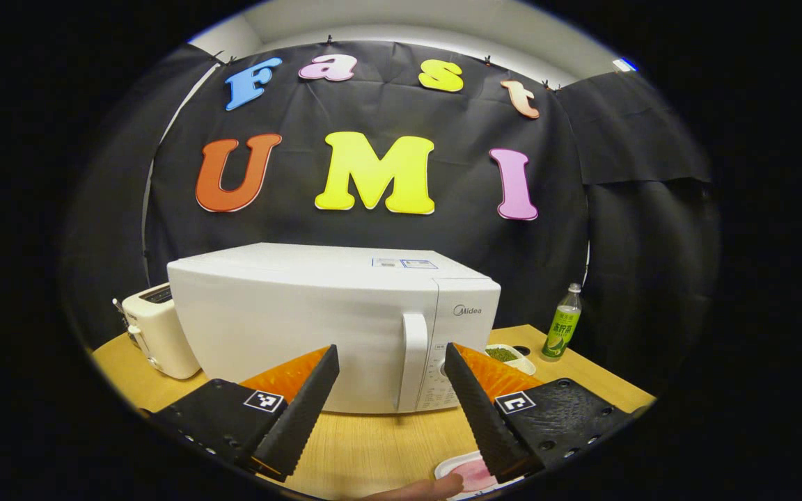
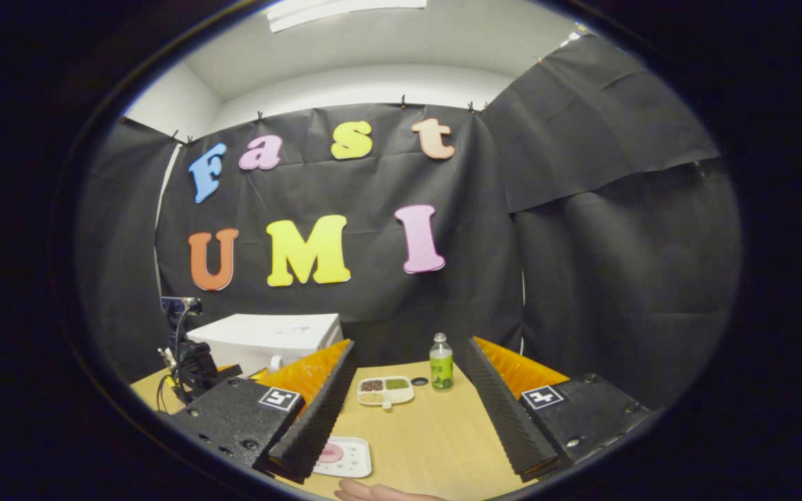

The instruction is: Open the microwave oven with the left hand, put the food in, and close the microwave oven.

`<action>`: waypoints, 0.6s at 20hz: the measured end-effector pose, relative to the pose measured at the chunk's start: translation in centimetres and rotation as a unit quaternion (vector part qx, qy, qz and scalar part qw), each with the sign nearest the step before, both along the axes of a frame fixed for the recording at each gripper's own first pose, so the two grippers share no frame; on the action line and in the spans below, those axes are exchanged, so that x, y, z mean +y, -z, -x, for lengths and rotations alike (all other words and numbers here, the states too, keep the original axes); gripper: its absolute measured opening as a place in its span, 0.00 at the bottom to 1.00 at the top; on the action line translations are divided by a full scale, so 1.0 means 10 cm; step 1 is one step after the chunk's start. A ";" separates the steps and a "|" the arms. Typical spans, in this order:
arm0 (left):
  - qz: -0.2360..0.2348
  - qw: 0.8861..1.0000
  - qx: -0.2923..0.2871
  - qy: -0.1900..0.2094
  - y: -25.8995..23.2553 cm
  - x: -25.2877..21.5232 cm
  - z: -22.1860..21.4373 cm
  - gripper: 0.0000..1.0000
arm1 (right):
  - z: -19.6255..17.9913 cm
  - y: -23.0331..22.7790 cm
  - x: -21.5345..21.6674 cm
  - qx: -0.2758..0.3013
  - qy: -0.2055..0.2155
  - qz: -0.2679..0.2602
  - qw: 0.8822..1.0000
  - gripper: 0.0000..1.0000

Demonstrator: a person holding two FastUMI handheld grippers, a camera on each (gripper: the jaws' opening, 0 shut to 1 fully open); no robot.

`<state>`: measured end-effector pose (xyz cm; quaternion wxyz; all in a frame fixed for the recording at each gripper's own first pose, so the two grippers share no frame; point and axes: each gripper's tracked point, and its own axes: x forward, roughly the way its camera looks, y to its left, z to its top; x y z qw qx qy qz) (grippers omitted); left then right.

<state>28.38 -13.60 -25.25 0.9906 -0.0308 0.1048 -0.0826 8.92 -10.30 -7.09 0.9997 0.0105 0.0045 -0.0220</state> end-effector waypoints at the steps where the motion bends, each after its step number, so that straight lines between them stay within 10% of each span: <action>1: -0.008 1.000 0.000 0.004 0.08 -0.06 -0.07 0.94 | -0.02 0.03 -0.02 -0.001 0.005 0.001 1.000 1.00; 9: -0.009 1.000 -0.018 -0.010 0.31 -0.15 -0.39 0.80 | -0.02 0.20 -0.16 0.010 0.009 0.000 1.000 0.90; 10: -0.016 0.999 -0.024 -0.016 0.29 -0.11 -0.40 0.51 | 0.00 0.19 -0.19 0.006 0.011 0.002 1.000 1.00; 12: -0.011 1.000 -0.027 -0.008 0.31 -0.16 -0.42 0.51 | 0.04 0.16 -0.23 -0.002 0.014 0.006 1.000 0.90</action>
